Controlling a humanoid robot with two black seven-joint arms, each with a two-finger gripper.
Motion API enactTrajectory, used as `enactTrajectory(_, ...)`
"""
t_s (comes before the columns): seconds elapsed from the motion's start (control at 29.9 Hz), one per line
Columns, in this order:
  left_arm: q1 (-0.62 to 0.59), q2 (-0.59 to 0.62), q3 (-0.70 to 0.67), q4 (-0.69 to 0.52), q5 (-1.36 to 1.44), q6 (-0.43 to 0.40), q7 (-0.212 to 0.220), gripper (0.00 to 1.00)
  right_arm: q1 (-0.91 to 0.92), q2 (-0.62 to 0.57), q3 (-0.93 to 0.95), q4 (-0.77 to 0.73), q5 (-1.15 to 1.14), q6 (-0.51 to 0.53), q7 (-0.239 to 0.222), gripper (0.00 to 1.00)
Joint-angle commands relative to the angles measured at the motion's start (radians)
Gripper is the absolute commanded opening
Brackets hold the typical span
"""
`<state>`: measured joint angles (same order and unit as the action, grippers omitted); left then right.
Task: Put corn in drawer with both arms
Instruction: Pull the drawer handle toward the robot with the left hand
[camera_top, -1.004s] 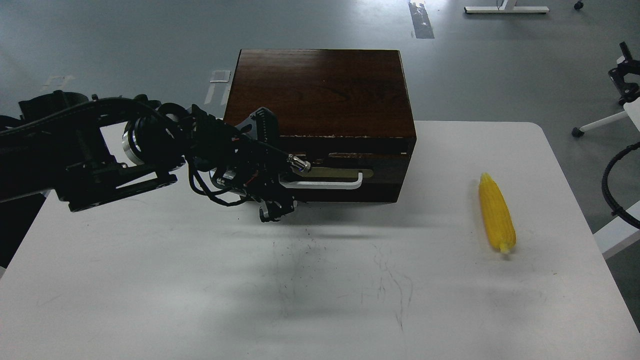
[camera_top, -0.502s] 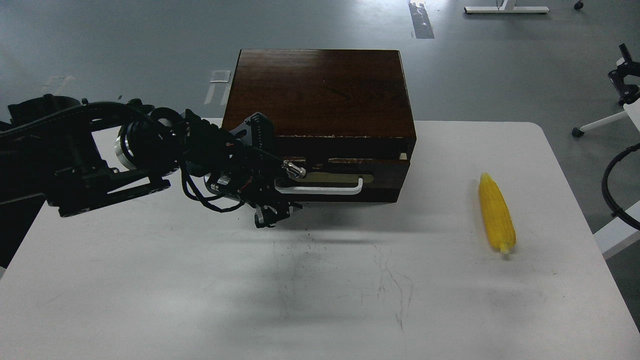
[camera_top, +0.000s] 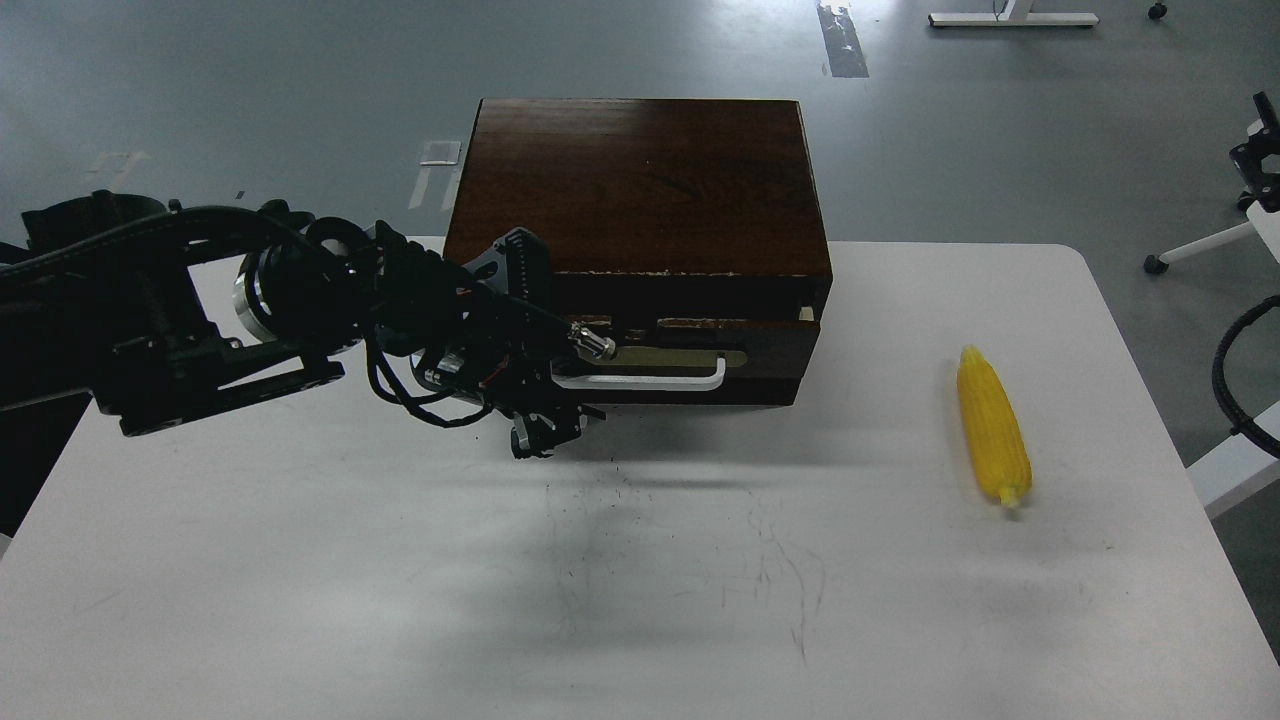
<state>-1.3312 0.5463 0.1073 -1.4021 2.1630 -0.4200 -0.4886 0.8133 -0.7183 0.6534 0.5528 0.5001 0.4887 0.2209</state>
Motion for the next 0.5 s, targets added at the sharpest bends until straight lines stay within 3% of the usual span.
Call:
enactTrajectory(0.0,-0.003,0.003,0.0,-0.02,0.0,0.0,0.0,0.42,0.004,0.0,0.0,0.001,0.0,0.0,0.0,1.0)
enactTrajectory(0.47,0.0,0.023,0.0,-0.083,0.0,-0.034,0.0,0.42,0.01,0.0,0.0,-0.001,0.0,0.0,0.0,1.0)
